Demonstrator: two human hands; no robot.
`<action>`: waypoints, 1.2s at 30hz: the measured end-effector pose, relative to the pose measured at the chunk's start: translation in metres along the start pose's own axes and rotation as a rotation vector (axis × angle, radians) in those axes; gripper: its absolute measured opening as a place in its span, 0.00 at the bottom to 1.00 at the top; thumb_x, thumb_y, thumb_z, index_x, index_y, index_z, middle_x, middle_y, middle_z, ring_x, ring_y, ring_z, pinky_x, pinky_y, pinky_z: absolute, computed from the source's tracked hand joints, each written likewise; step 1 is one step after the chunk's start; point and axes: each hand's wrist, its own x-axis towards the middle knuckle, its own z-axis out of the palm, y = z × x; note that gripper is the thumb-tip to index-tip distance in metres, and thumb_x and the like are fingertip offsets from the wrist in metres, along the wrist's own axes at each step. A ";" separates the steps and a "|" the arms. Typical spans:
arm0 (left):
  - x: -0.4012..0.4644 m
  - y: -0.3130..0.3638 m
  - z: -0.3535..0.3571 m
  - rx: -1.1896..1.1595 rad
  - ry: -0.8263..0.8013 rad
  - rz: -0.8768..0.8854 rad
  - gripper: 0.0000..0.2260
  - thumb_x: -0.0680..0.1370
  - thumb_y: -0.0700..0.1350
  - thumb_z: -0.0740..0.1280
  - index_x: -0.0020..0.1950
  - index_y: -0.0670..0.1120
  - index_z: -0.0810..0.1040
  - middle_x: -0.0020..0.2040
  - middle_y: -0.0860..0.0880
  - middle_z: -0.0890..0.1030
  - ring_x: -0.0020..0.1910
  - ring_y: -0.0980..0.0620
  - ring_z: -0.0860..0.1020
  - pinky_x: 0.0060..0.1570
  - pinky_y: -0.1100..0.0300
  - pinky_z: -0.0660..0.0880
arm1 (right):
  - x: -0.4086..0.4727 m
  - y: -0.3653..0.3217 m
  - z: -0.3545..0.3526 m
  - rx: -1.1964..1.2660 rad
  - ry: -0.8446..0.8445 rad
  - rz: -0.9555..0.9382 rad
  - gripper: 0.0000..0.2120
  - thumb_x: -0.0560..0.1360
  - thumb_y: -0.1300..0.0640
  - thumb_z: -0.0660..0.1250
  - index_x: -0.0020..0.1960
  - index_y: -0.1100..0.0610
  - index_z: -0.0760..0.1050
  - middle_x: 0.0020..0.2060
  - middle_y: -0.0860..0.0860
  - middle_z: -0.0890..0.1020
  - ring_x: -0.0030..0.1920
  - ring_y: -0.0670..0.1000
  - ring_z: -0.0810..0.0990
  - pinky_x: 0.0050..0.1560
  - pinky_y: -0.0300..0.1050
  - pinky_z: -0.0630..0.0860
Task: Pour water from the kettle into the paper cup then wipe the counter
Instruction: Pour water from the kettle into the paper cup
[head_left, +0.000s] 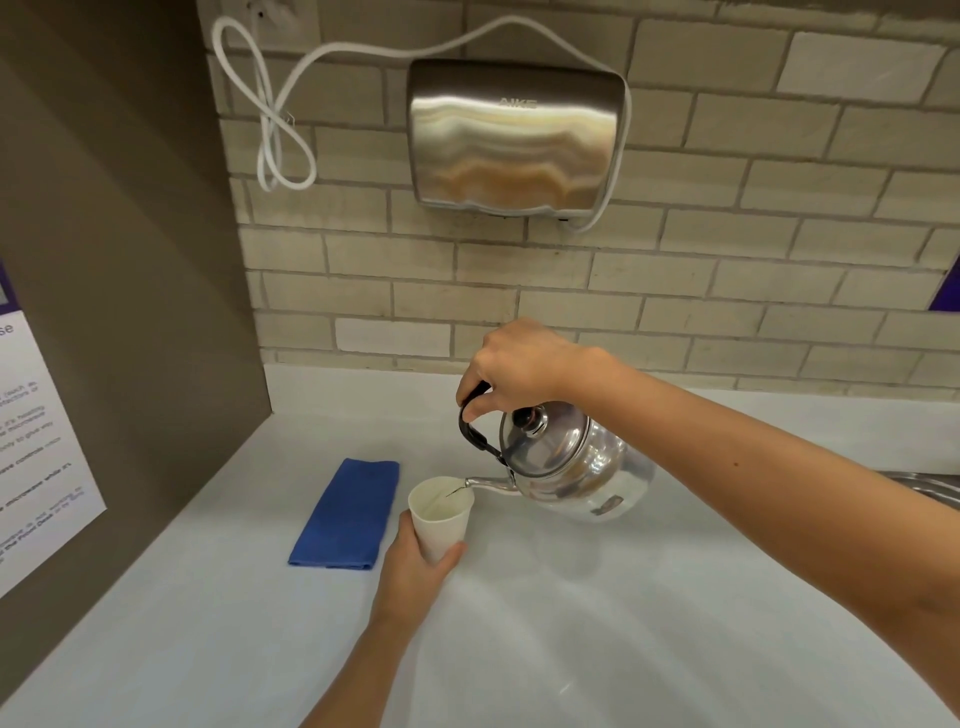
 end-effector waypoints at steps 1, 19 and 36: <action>0.000 0.000 0.000 0.000 0.000 0.001 0.32 0.68 0.50 0.73 0.67 0.49 0.62 0.57 0.53 0.71 0.54 0.54 0.71 0.53 0.60 0.71 | 0.000 0.000 0.000 0.000 -0.001 -0.002 0.12 0.73 0.41 0.65 0.52 0.44 0.80 0.32 0.45 0.80 0.32 0.46 0.68 0.27 0.39 0.56; 0.000 0.000 0.000 -0.051 -0.015 -0.001 0.32 0.68 0.50 0.74 0.67 0.49 0.62 0.57 0.53 0.72 0.54 0.53 0.72 0.52 0.60 0.71 | 0.002 -0.003 0.000 -0.015 -0.005 0.011 0.13 0.72 0.40 0.64 0.52 0.45 0.80 0.37 0.48 0.84 0.34 0.48 0.69 0.27 0.38 0.58; 0.001 -0.002 0.000 -0.055 -0.018 0.003 0.31 0.68 0.50 0.74 0.65 0.50 0.63 0.55 0.53 0.73 0.53 0.53 0.73 0.51 0.60 0.71 | 0.003 -0.005 0.000 -0.024 -0.032 0.010 0.13 0.73 0.41 0.64 0.53 0.45 0.79 0.39 0.48 0.84 0.35 0.48 0.70 0.28 0.37 0.59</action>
